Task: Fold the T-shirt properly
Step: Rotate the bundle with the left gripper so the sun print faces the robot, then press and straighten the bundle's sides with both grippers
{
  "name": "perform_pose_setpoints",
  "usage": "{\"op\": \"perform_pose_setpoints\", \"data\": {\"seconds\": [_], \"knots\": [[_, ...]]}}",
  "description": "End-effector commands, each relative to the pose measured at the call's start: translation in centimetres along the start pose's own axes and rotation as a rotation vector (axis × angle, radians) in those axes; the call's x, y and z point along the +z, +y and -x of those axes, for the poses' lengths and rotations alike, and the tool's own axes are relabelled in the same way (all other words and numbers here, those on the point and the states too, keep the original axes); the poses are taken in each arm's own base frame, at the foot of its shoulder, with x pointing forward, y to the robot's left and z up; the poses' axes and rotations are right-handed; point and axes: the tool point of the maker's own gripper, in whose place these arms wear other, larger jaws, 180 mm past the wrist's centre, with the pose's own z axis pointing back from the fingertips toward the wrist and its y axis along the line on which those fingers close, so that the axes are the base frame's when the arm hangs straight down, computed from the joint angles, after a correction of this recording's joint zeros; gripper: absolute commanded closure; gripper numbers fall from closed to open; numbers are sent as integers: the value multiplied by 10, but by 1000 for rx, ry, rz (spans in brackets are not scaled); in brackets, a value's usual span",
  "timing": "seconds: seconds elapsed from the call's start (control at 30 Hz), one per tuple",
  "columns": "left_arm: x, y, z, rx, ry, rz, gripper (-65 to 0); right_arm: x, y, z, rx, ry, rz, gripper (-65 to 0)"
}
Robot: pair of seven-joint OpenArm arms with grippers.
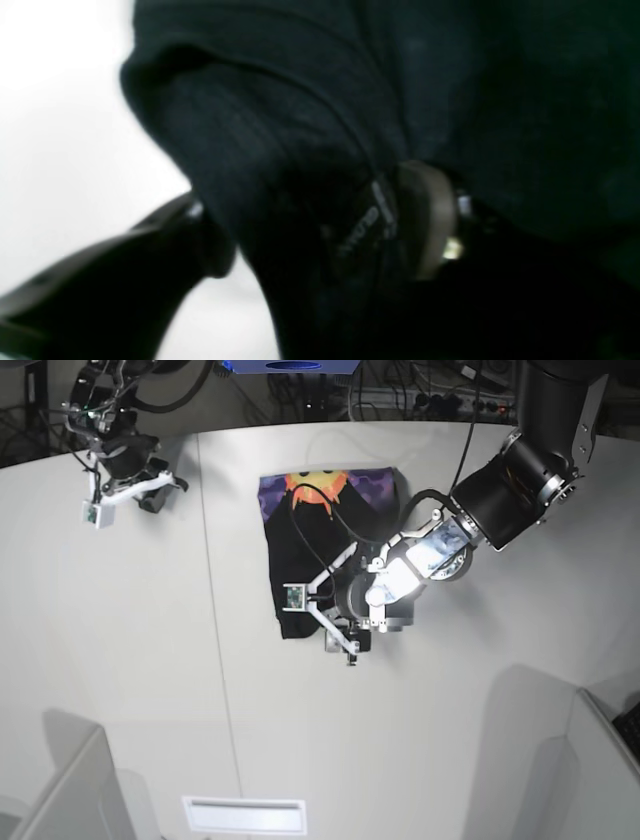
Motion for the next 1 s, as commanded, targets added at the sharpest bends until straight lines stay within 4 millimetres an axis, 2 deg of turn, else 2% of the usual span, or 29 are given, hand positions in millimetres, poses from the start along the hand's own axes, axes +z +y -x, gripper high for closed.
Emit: {"op": "perform_pose_setpoints", "data": {"seconds": [0.0, 0.07, 0.2, 0.3, 0.53, 0.6, 0.63, 0.7, 0.77, 0.8, 0.83, 0.9, 0.97], "knots": [[5, 15, 16, -1, 62, -33, -505, 2, 5, -9, 14, -31, -15, 0], [12, 31, 13, 33, 43, -69, -513, 0, 11, -7, 21, -25, -31, 0], [37, 70, -5, 67, -28, -169, -515, -3, 21, -5, 37, -17, -57, 0], [53, 85, -13, 80, -70, -219, -517, -3, 24, -5, 41, -19, -65, 0], [68, 85, -35, 71, -142, -252, -512, -4, 26, -9, 47, -25, -68, 0], [82, 91, -33, 115, -172, -295, -502, -4, 27, -10, 53, -26, -72, 0], [93, 97, -26, 156, -172, -329, -469, -3, 27, -11, 54, -29, -73, 0], [115, 107, -8, 242, -167, -397, -337, -3, 28, -12, 56, -31, -75, 0], [136, 107, 7, 306, -176, -460, -145, -3, 28, -16, 79, -36, -78, 0], [142, 101, 14, 335, -182, -476, -38, -5, 37, -17, 107, -30, -103, 0], [144, 95, 25, 367, -176, -482, 0, -6, 43, -16, 140, -21, -122, 0], [142, 72, 57, 427, -127, -473, 0, -8, 60, -12, 204, 0, -173, 0], [131, 42, 85, 488, -66, -426, 0, -10, 78, -5, 261, 23, -228, 0]]}}
